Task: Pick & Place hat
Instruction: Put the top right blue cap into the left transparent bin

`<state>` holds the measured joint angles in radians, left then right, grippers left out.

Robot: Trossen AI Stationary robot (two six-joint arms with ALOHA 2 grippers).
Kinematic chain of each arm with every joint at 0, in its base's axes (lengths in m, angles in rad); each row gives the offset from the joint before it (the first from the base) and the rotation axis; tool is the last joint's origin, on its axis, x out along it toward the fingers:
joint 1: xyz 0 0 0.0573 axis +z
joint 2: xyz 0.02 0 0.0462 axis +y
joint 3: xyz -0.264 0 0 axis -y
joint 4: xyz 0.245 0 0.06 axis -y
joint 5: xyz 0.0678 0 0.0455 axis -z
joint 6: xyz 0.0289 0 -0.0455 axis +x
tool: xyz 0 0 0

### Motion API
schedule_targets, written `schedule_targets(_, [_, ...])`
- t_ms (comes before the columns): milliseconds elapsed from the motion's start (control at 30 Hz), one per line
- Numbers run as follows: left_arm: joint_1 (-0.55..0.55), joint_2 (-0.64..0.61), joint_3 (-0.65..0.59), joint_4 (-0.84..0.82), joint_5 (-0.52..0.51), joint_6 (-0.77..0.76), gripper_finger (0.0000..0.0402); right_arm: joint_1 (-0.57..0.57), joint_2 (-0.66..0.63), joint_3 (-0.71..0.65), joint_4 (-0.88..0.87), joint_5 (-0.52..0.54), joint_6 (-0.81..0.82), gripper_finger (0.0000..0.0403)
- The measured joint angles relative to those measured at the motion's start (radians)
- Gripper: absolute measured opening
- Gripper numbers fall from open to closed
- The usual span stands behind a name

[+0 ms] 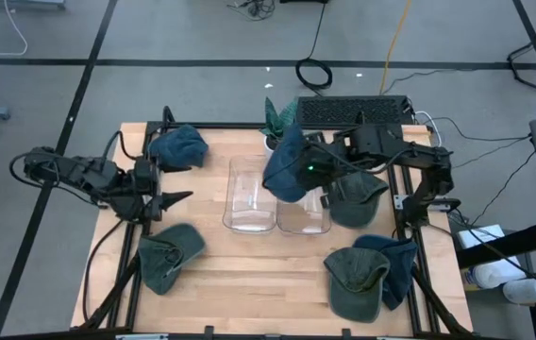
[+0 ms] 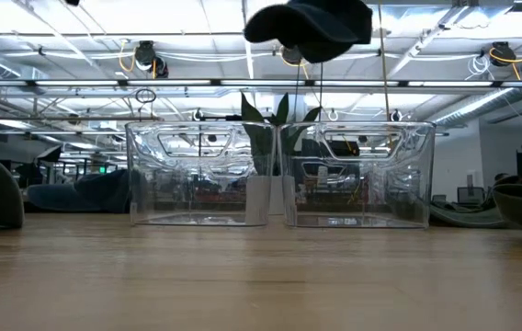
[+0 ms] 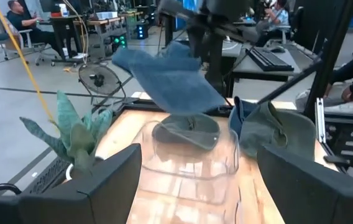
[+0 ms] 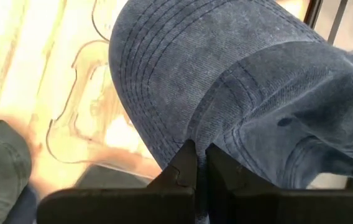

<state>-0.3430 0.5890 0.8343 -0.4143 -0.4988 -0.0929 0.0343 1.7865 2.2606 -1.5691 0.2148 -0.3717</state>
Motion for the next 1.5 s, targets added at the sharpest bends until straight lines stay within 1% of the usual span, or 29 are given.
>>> schedule_targets(67, [0.015, 0.044, 0.044, -0.011, -0.003, -0.001, 0.0324, 0.014, 0.016, 0.027, -0.003, 0.008, -0.017, 0.0])
schedule_targets(133, [0.037, 0.091, 0.083, -0.016, -0.002, -0.004, 0.0324, 0.033, 0.019, 0.039, 0.0, 0.037, -0.019, 0.0])
schedule_targets(300, [0.105, 0.199, 0.162, -0.063, 0.003, -0.015, 0.0324, 0.072, 0.018, 0.04, 0.052, 0.075, -0.035, 0.0])
schedule_targets(367, [0.13, 0.235, 0.181, -0.057, 0.011, -0.023, 0.0324, 0.089, 0.018, 0.04, 0.059, 0.096, -0.047, 0.0])
schedule_targets(500, [0.186, 0.308, 0.224, -0.045, 0.113, -0.052, 0.0324, 0.122, 0.018, 0.04, 0.083, 0.151, -0.075, 0.0])
schedule_targets(633, [0.233, 0.38, 0.259, -0.045, 0.213, -0.116, 0.0324, 0.14, 0.018, 0.04, 0.116, 0.159, -0.087, 0.0])
schedule_targets(800, [0.294, 0.463, 0.287, -0.032, 0.38, -0.203, 0.0324, 0.167, 0.018, 0.04, 0.118, 0.228, -0.09, 0.0])
schedule_targets(1100, [0.382, 0.562, 0.291, 0.171, 0.646, -0.302, 0.0324, 0.211, 0.017, 0.04, 0.155, 0.24, -0.113, 0.0])
schedule_targets(1167, [0.394, 0.579, 0.292, 0.214, 0.691, -0.328, 0.0324, 0.22, 0.017, 0.04, 0.155, 0.271, -0.113, 0.0])
schedule_targets(1267, [0.407, 0.602, 0.292, 0.221, 0.738, -0.361, 0.0324, 0.23, 0.017, 0.04, 0.151, 0.307, -0.116, 0.0])
schedule_targets(1400, [0.416, 0.623, 0.291, 0.232, 0.812, -0.389, 0.0323, 0.236, 0.016, 0.04, 0.151, 0.307, -0.112, 0.0])
schedule_targets(1500, [0.416, 0.622, 0.291, 0.243, 0.819, -0.388, 0.0323, 0.236, 0.016, 0.04, 0.151, 0.306, -0.111, 0.0])
